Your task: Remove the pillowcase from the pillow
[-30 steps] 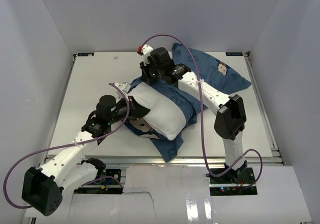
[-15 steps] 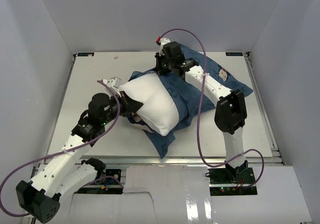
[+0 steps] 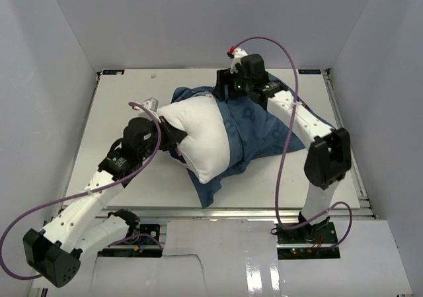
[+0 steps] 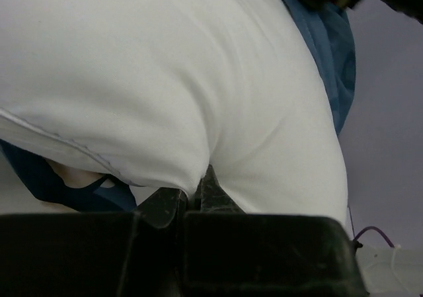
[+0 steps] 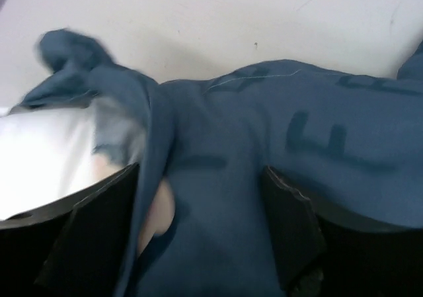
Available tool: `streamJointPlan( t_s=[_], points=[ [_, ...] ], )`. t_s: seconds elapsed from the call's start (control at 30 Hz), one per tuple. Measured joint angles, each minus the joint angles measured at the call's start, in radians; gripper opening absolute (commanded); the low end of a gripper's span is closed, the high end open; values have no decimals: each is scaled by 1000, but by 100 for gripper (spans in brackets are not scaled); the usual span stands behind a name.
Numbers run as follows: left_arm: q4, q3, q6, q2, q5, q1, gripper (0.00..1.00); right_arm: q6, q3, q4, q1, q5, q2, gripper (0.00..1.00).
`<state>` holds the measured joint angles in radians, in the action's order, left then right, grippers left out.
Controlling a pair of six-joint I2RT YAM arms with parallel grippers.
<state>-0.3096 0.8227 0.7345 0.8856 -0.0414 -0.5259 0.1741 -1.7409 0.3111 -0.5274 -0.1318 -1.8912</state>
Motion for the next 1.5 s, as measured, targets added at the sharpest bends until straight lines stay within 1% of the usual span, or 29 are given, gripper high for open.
streamJointPlan(
  t_s=[0.1,0.23,0.33,0.43,0.5,0.57,0.7,0.8,0.9,0.97,1.07,1.1,1.2,1.23,1.37,1.5],
  points=[
    [-10,45,4,74,47,-2,0,9,190,-45,0,7,203,86],
    [-21,108,10,122,108,0,0,33,432,-119,3,8,527,87],
    [-34,154,20,152,137,0,0,48,558,-185,3,0,700,86],
    [-40,176,34,174,158,2,0,61,690,-253,-5,-27,819,83],
    [-45,178,42,182,167,4,0,69,783,-278,-24,-40,883,82],
    [-61,188,50,195,176,7,0,75,869,-281,-68,-48,940,82],
    [-76,218,64,222,181,8,0,90,1023,-304,-199,-51,1033,82],
    [-75,235,80,240,178,8,0,101,1085,-335,-298,-27,1038,81],
    [-72,236,97,251,160,10,0,111,1102,-378,-381,35,986,80],
    [-72,236,104,255,146,11,0,122,1131,-426,-409,84,958,75],
    [-73,239,112,256,125,12,0,144,1168,-477,-415,175,898,71],
    [-72,241,114,256,117,12,0,152,1175,-488,-415,204,873,68],
    [-75,250,116,256,101,12,0,171,1191,-524,-415,291,804,15],
    [-80,256,116,257,97,12,0,180,1196,-532,-415,318,790,8],
    [-105,307,102,277,75,14,0,222,1224,-555,-415,440,785,8],
    [-109,338,89,288,6,38,0,241,1250,-571,-399,557,806,8]
  ],
)
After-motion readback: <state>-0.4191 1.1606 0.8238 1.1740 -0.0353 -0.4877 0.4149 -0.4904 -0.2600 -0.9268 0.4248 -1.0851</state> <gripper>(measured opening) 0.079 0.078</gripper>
